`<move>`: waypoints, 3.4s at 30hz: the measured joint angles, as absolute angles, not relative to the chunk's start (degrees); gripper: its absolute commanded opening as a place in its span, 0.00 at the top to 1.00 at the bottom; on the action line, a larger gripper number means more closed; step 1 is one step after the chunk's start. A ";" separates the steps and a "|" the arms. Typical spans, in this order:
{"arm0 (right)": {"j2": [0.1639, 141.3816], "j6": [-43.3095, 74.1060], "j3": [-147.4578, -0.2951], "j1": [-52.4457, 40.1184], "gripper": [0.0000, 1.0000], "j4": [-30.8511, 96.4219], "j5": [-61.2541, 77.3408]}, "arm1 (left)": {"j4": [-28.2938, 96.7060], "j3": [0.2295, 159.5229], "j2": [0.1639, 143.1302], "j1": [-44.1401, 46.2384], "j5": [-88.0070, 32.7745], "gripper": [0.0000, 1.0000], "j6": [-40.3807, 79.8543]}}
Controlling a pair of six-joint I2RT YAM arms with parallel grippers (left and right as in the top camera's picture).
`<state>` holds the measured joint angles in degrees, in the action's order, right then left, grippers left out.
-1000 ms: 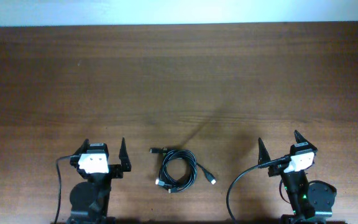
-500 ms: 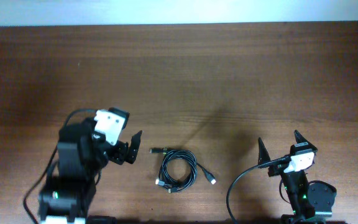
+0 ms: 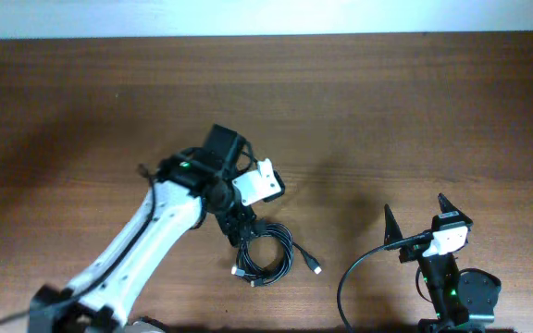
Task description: Untangle cables
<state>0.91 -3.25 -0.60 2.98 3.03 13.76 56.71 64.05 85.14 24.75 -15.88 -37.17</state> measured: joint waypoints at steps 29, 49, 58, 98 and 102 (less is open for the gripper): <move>0.91 -3.22 -0.60 2.98 0.01 3.03 13.76 | 49.28 64.23 107.26 33.30 -10.96 1.00 -42.41; 0.91 -3.27 -0.60 2.98 0.01 3.03 13.76 | 50.92 83.61 105.08 33.30 -3.33 1.00 -26.28; 0.91 -3.22 -0.60 2.98 0.01 3.03 13.76 | 45.80 83.92 100.79 33.30 0.43 1.00 -15.31; 46.54 4.95 -67.05 2.94 0.01 56.55 48.03 | 42.09 84.01 97.06 19.92 -76.60 1.00 -57.17; 49.25 2.39 -67.09 2.94 0.01 56.88 56.95 | 41.23 84.03 97.06 22.55 -80.14 1.00 -57.95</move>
